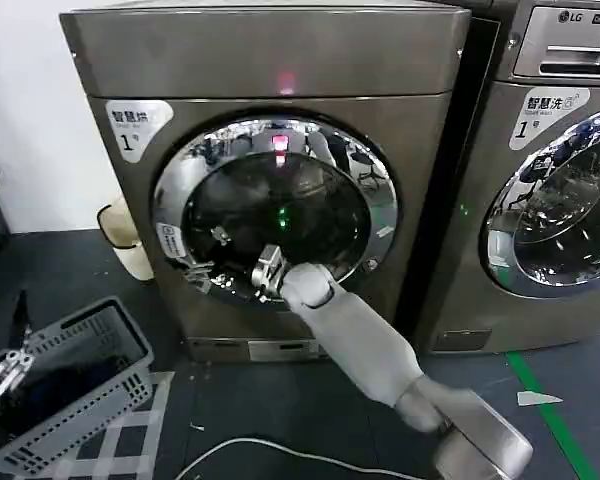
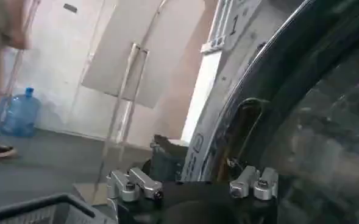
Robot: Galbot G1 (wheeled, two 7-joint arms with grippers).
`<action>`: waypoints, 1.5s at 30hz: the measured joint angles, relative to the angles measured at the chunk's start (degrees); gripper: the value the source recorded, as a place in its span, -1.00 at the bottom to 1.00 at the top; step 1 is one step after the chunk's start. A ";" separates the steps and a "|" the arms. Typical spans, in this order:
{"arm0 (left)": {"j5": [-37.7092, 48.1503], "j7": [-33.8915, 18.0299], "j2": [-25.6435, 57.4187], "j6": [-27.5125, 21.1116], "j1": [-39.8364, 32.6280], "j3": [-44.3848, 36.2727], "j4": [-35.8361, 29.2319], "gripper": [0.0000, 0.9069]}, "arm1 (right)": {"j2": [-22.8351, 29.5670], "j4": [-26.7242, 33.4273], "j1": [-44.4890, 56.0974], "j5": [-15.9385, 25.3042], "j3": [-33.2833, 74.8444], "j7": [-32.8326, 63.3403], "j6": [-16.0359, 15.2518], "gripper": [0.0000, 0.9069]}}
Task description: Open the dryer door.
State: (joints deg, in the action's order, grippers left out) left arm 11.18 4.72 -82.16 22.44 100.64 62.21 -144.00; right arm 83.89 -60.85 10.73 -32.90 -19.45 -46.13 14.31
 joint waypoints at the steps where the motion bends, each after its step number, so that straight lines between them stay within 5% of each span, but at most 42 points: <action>1: -0.11 0.00 0.01 0.00 -0.04 0.00 0.12 1.00 | -0.55 -0.47 0.24 -1.05 -0.01 -1.54 0.00 1.00; 10: -1.36 0.10 2.41 0.57 -1.98 1.76 3.96 1.00 | -6.67 -6.22 2.81 -7.80 0.48 -14.10 -0.28 1.00; 25: -5.11 1.80 7.27 -0.21 -5.50 0.96 10.29 1.00 | -17.16 -17.28 8.02 -12.40 4.15 -21.91 -1.77 1.00; 36: -7.73 2.58 11.81 -1.83 -8.68 -2.82 13.37 1.00 | -25.83 -29.62 16.35 -11.74 9.72 -27.00 -3.08 1.00; 45: -9.93 2.11 17.11 -3.44 -14.16 -6.04 17.90 1.00 | -35.14 -43.44 37.21 -10.99 26.91 -29.67 -1.67 1.00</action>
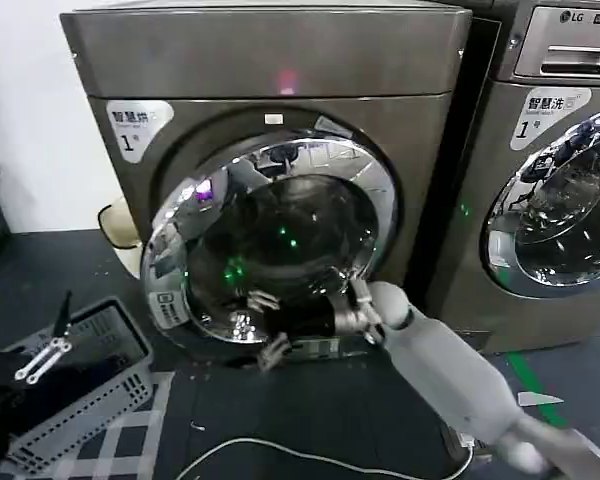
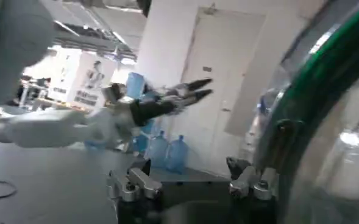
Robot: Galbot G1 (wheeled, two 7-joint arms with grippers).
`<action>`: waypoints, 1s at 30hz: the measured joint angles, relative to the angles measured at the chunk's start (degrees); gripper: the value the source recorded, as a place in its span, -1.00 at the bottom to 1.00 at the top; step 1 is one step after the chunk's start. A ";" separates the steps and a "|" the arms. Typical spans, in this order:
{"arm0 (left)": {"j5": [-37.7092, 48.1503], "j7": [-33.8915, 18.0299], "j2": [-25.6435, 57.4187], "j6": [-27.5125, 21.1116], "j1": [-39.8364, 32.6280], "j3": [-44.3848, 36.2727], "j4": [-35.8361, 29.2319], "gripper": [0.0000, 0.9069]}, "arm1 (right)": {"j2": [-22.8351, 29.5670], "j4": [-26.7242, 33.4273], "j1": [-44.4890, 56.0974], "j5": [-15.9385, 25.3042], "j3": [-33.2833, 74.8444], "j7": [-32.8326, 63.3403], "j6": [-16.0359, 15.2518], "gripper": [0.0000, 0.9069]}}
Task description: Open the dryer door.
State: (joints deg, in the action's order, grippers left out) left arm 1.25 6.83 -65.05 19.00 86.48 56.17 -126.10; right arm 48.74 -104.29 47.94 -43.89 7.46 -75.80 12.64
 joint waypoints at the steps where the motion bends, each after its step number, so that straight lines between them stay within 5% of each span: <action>1: -1.12 -0.51 0.55 -0.23 -0.99 -0.65 0.83 1.00 | -0.70 -1.52 3.09 -0.01 2.65 -0.25 0.17 1.00; 7: -2.42 -1.87 3.39 -1.40 -9.04 -5.44 7.56 1.00 | -0.52 -9.11 21.68 0.16 20.04 -1.70 2.33 1.00; 16: -0.55 -1.90 7.64 0.73 -20.82 -14.94 18.14 1.00 | 8.34 -15.60 45.23 -0.54 44.19 -3.07 8.07 1.00; 23: 1.22 -0.35 10.84 4.20 -28.21 -22.94 23.87 1.00 | 16.20 -15.62 53.68 -3.02 55.09 0.18 12.95 1.00; 30: 2.76 0.35 11.88 5.97 -33.23 -30.34 25.72 1.00 | 25.23 -12.65 57.22 -3.67 65.04 9.88 22.29 1.00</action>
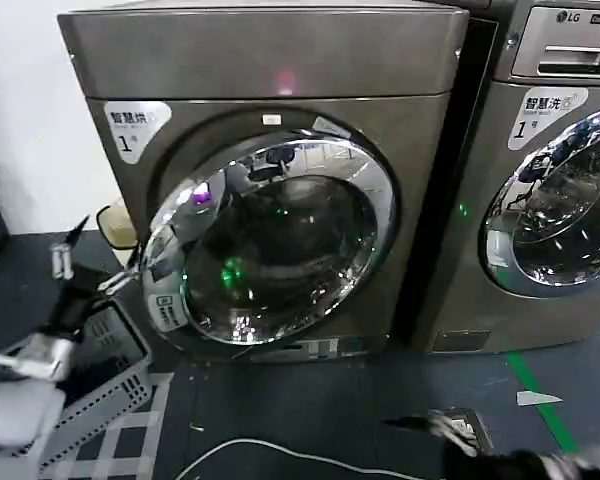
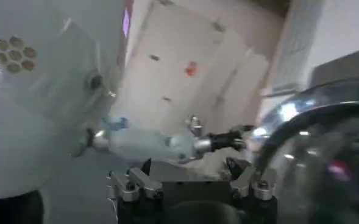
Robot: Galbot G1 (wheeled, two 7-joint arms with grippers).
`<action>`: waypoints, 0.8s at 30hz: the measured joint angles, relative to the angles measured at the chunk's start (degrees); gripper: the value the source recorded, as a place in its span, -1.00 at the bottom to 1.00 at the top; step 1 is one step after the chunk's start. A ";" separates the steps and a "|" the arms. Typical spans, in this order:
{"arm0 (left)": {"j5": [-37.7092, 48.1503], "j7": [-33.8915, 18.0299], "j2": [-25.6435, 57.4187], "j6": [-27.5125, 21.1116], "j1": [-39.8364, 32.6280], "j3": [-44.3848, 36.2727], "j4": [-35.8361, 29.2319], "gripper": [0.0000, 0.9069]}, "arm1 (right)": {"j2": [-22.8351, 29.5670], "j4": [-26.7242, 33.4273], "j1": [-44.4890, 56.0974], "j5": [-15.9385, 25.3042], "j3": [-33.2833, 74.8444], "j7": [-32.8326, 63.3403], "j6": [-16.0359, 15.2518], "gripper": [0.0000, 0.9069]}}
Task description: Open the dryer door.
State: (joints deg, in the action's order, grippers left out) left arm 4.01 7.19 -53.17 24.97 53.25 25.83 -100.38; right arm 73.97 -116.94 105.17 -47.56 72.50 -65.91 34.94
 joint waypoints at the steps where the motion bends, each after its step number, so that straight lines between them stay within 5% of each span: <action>1: 0.03 0.17 0.07 0.27 -0.57 -1.15 0.03 1.00 | 1.19 0.57 0.03 0.05 1.52 1.47 0.98 1.00; 12: 1.09 0.55 -0.81 1.03 -6.98 -11.28 -0.99 1.00 | 6.40 9.22 -2.19 7.48 17.27 20.17 2.82 1.00; 24: 0.62 0.72 -3.21 0.60 -11.02 -20.43 -3.17 1.00 | 6.71 20.95 -6.26 20.67 32.18 47.07 -8.35 1.00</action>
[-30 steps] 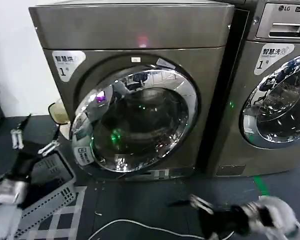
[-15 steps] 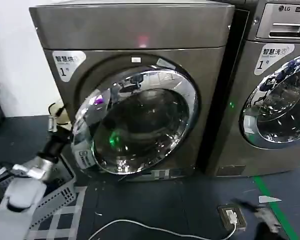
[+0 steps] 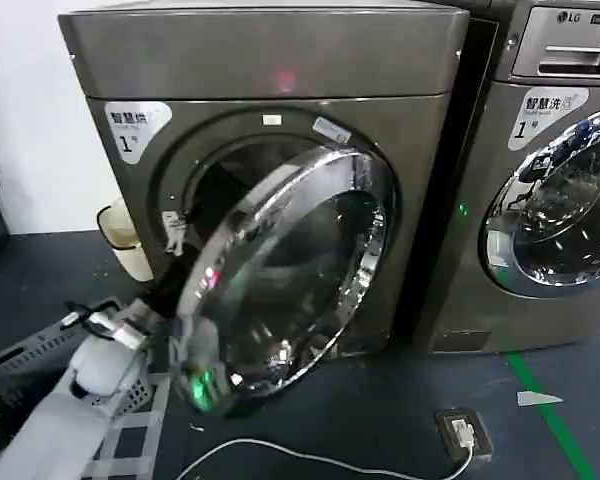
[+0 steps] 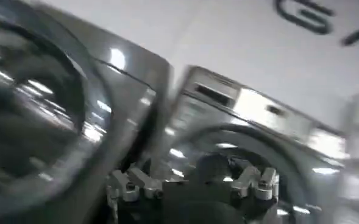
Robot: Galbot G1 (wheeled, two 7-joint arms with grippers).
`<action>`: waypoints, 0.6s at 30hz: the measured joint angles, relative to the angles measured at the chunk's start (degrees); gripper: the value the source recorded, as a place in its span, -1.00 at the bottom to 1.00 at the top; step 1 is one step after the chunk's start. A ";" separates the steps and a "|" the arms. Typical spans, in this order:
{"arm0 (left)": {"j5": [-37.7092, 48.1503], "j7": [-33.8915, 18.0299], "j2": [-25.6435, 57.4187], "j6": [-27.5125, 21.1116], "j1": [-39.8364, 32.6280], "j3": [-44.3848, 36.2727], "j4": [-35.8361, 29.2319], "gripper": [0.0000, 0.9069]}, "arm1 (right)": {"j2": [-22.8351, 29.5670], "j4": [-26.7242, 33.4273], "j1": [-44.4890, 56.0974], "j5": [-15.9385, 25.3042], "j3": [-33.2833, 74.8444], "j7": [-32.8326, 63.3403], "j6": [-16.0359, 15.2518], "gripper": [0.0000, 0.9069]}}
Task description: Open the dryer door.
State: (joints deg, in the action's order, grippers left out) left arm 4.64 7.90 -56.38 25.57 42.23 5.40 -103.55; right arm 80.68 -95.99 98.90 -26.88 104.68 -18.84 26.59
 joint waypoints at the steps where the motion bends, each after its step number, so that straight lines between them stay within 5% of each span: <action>1: -0.12 0.01 -0.44 -0.02 -0.35 -1.03 0.07 1.00 | 0.00 1.02 -0.47 1.18 1.30 1.89 -0.64 1.00; 6: -1.41 0.00 -2.54 -0.15 -2.76 -7.11 1.02 1.00 | 0.35 4.42 -1.33 5.90 6.57 10.59 -3.53 1.00; 14: -2.62 0.06 -6.94 -1.01 -6.26 -15.51 3.29 1.00 | 0.51 3.51 -1.22 12.03 9.73 21.52 -13.98 1.00; 18: -2.60 0.06 -9.52 -1.41 -8.60 -19.33 5.30 1.00 | -0.66 4.60 -0.92 15.22 12.97 21.33 -14.76 1.00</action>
State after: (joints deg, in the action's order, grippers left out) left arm 2.04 7.97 -65.90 24.15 33.63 -13.93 -98.25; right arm 80.02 -91.38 97.99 -11.67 117.65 2.49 11.83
